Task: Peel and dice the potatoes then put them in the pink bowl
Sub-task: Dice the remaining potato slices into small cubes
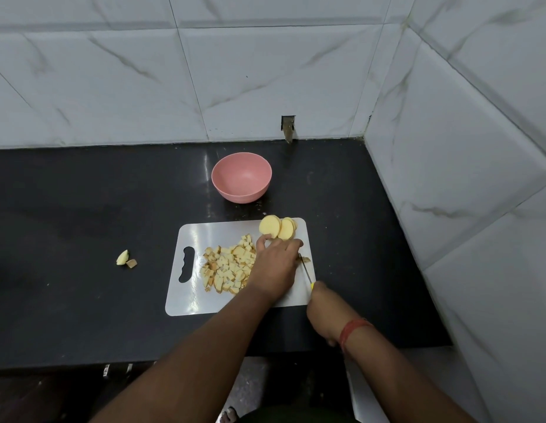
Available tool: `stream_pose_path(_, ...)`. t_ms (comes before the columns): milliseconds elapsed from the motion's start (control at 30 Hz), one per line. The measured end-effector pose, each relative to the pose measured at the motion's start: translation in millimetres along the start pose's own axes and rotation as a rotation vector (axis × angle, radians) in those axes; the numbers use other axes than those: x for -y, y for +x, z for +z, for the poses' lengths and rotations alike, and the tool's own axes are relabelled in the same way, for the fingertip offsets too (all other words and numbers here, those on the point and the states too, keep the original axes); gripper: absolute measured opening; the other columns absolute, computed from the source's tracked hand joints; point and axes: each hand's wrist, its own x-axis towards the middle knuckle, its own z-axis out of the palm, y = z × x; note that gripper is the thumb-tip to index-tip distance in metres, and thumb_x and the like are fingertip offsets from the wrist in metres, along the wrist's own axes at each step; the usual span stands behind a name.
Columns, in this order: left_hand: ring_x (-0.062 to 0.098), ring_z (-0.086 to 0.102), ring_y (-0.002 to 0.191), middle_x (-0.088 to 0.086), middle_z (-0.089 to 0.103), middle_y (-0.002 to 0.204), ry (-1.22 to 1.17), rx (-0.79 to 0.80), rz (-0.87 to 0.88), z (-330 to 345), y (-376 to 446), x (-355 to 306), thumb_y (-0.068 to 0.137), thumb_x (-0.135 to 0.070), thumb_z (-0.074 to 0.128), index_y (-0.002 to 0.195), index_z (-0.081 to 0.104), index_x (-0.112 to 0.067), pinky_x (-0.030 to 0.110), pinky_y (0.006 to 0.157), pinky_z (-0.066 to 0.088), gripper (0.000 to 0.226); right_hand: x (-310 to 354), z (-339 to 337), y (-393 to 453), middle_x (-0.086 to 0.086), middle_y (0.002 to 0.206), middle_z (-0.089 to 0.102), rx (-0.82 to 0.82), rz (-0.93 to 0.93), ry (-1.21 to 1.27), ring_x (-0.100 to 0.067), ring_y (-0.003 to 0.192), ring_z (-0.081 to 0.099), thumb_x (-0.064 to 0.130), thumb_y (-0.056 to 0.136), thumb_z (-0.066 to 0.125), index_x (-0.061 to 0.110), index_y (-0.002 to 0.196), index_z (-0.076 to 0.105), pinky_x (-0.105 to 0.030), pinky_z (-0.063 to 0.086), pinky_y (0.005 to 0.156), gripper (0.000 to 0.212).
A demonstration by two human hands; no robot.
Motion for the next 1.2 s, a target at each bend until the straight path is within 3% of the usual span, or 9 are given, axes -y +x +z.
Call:
stream_pose_path(67,0.015,0.059,0.106,-0.009,0.068,0.108,0.005,-0.007,-0.001,-0.1,-0.4,-0.1,0.094,-0.022,0.061,0.122,0.058,-0.026,0.044,0.111,0.021,0.028,-1.4,1.7,1.1,-0.012,0.098,0.060,-0.009,0.007,-0.022,-0.023,0.083,0.060,0.003,0.094,0.035,0.004,0.119,0.041,-0.027,0.039,0.066,0.026)
stream_pose_path(167,0.014,0.059,0.106,-0.009,0.068,0.107,0.005,-0.012,-0.010,-1.4,-1.2,-1.8,0.095,-0.023,0.060,0.121,0.059,-0.026,0.044,0.112,0.022,0.026,-8.5,5.8,-2.1,-0.002,0.079,0.047,0.006,-0.015,-0.048,-0.012,0.063,0.043,0.007,0.095,0.033,0.007,0.116,0.041,-0.025,0.037,0.062,0.022)
stream_pose_path(267,0.014,0.059,0.109,-0.008,0.067,0.111,0.001,-0.002,-0.004,-4.4,-2.1,-3.1,0.098,-0.024,0.058,0.122,0.058,-0.026,0.045,0.114,0.022,0.024,-17.2,6.1,-11.3,-0.015,0.109,0.058,0.065,-0.038,0.000,-0.028,0.092,0.059,0.009,0.098,0.035,0.003,0.125,0.042,-0.029,0.042,0.074,0.029)
stream_pose_path(333,0.014,0.058,0.111,-0.007,0.066,0.115,0.005,-0.004,0.000,-4.6,-4.2,-2.1,0.099,-0.026,0.057,0.122,0.058,-0.026,0.045,0.115,0.022,0.024,-20.5,4.4,-16.8,-0.017,0.116,0.059,0.056,-0.045,0.017,-0.032,0.105,0.060,0.010,0.098,0.035,0.004,0.122,0.044,-0.030,0.043,0.077,0.027)
stream_pose_path(467,0.015,0.053,0.113,-0.006,0.061,0.120,0.030,-0.032,-0.064,-4.8,-10.6,-2.0,0.100,-0.032,0.052,0.123,0.059,-0.025,0.043,0.111,0.025,0.025,-17.1,-0.6,-16.6,-0.015,0.109,0.061,-0.045,-0.010,0.074,-0.031,0.096,0.061,0.008,0.093,0.035,0.012,0.099,0.041,-0.028,0.041,0.073,0.008)
stream_pose_path(667,0.017,0.052,0.105,-0.006,0.060,0.112,0.092,-0.004,-0.077,-8.7,-11.1,-4.2,0.101,-0.035,0.048,0.112,0.069,-0.025,0.043,0.102,0.027,0.025,-6.9,-2.4,-11.1,-0.016,0.109,0.061,-0.070,-0.010,0.028,-0.029,0.093,0.062,0.005,0.093,0.036,0.006,0.113,0.044,-0.029,0.038,0.068,0.022)
stream_pose_path(900,0.016,0.052,0.106,-0.007,0.061,0.114,0.044,0.024,-0.178,-6.6,-9.6,-3.1,0.099,-0.040,0.052,0.113,0.068,-0.028,0.042,0.102,0.026,0.025,-1.9,1.8,-10.6,-0.018,0.114,0.060,-0.050,-0.001,0.006,-0.032,0.099,0.062,0.002,0.091,0.035,0.003,0.118,0.042,-0.028,0.039,0.067,0.028)
stream_pose_path(1200,0.016,0.051,0.108,-0.007,0.060,0.117,0.068,0.022,-0.162,-9.7,-10.5,-5.4,0.100,-0.040,0.050,0.115,0.068,-0.027,0.043,0.103,0.027,0.027,0.8,3.2,-6.2,-0.014,0.111,0.059,-0.009,0.027,-0.036,-0.030,0.100,0.062,0.002,0.091,0.036,0.003,0.122,0.039,-0.029,0.038,0.068,0.031)
